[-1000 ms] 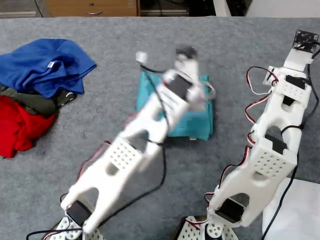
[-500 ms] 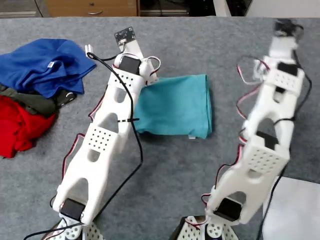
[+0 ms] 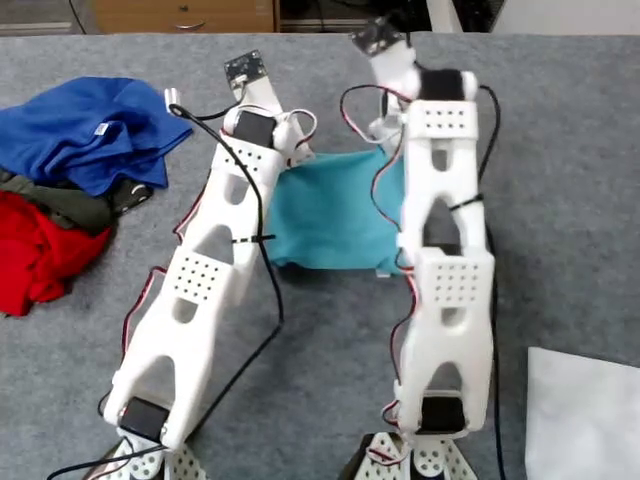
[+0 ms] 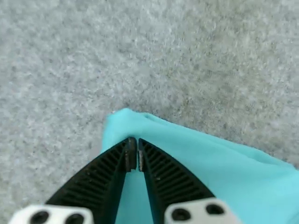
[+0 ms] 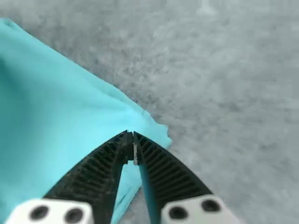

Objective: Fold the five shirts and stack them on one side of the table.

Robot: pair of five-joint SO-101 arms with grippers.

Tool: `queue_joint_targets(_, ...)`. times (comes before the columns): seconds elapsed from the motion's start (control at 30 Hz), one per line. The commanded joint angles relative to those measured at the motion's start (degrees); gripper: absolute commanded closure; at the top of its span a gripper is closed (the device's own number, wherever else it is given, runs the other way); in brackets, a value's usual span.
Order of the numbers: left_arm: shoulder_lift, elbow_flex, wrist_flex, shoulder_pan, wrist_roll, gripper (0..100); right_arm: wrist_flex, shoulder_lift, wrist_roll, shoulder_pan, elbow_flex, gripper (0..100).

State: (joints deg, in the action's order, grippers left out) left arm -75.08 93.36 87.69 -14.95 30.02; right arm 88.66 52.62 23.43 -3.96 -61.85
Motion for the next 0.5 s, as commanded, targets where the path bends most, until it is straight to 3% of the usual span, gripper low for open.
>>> queue_joint_targets(0.0,0.75,2.46,-0.97,1.05,0.09,97,0.26,4.97,0.26,1.36,-5.23,99.3)
queue_joint_targets(0.23,-2.33,2.55,-3.43,1.32,-0.09,97,-3.96,17.10,0.53,5.32,-14.73,99.3)
queue_joint_targets(0.47,-2.24,2.64,-2.99,1.14,-0.09,97,3.43,17.98,0.26,4.35,-30.73,99.3)
